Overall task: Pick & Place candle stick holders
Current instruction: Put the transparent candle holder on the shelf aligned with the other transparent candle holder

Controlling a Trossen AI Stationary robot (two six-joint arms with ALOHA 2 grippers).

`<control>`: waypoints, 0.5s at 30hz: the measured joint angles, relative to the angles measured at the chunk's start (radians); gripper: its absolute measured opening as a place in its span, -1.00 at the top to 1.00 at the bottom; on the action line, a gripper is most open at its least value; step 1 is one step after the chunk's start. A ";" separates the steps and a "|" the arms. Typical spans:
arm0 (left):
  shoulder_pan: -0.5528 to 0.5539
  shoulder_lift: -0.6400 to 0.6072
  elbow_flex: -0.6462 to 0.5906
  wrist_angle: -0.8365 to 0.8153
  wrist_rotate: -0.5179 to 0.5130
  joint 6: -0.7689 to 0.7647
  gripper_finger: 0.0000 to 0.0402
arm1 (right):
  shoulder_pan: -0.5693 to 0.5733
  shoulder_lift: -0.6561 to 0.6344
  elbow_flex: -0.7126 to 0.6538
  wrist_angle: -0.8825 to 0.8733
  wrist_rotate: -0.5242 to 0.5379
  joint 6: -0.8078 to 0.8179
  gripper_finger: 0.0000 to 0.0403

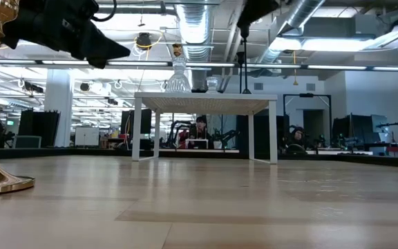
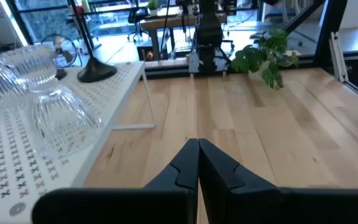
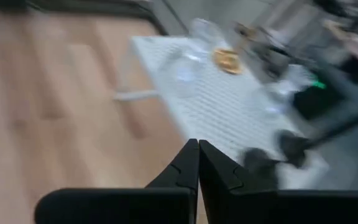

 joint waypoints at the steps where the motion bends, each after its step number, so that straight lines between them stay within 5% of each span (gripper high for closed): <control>1: 0.000 0.000 0.000 0.004 0.000 0.000 0.96 | 0.004 -0.037 -0.067 0.092 -0.032 -0.028 1.00; 9: 0.000 0.114 0.000 0.192 -0.039 0.032 0.97 | -0.001 -0.259 -0.573 0.852 -0.459 -0.366 1.00; 15: 0.013 0.284 0.051 0.265 -0.294 0.072 0.98 | -0.032 -0.327 -0.767 1.079 -0.506 -0.323 1.00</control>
